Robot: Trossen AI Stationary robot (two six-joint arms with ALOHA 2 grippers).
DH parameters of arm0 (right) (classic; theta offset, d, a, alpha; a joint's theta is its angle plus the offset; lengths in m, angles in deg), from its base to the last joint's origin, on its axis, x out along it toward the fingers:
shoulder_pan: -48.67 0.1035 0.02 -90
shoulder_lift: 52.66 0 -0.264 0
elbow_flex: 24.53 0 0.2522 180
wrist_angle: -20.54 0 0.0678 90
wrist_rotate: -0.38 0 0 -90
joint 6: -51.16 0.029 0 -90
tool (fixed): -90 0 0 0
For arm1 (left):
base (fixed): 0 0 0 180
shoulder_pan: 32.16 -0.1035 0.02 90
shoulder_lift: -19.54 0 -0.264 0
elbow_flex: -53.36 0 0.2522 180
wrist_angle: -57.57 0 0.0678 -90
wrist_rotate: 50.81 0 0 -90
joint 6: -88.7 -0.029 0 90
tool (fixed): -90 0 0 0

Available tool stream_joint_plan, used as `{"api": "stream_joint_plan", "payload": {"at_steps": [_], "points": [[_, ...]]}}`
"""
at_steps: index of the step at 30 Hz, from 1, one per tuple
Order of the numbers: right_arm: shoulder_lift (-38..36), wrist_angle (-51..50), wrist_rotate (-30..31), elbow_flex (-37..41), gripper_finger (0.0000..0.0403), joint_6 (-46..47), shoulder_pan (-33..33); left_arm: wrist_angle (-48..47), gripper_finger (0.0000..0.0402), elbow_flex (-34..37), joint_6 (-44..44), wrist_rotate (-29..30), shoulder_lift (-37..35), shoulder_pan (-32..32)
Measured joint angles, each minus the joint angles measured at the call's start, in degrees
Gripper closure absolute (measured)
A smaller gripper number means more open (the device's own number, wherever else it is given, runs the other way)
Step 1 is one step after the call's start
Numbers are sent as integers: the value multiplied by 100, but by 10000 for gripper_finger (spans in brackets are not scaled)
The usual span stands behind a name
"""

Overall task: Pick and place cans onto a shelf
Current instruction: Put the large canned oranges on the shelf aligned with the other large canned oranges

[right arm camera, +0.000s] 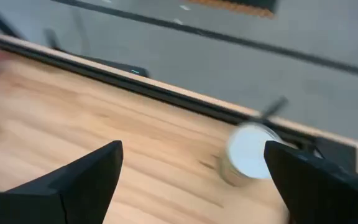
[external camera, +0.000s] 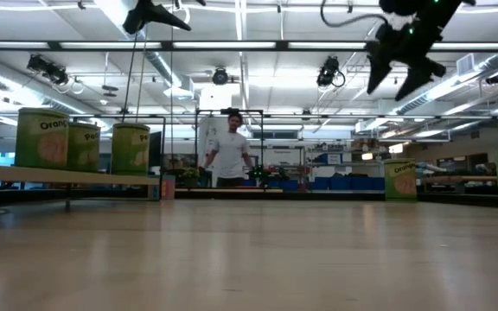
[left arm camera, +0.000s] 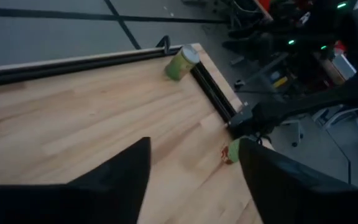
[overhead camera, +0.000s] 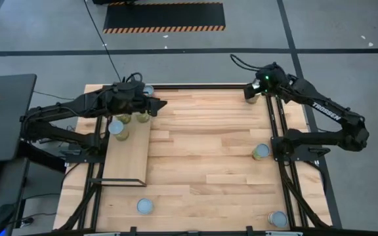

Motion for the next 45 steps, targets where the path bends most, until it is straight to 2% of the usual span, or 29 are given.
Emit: {"api": "stream_joint_plan", "payload": {"at_steps": [4,7,16,29,37,45], "points": [[223,160,158,423,3,295,-414,241,99,7,-231,-17,127,-54],[458,601,221,759,3,361,-684,290,87,7,-298,-17,131,-52],[1496,1152,220,955,3,410,-1207,64,86,7,-336,-194,122,-46],[2293,987,828,672,11,1185,-1219,-195,86,7,-608,-391,98,-46],[2834,950,608,668,14,1715,-1256,-189,86,7,-825,-544,74,-46],[2930,1248,512,668,69,1655,-1220,-197,86,7,-1201,-544,73,-52]]}}
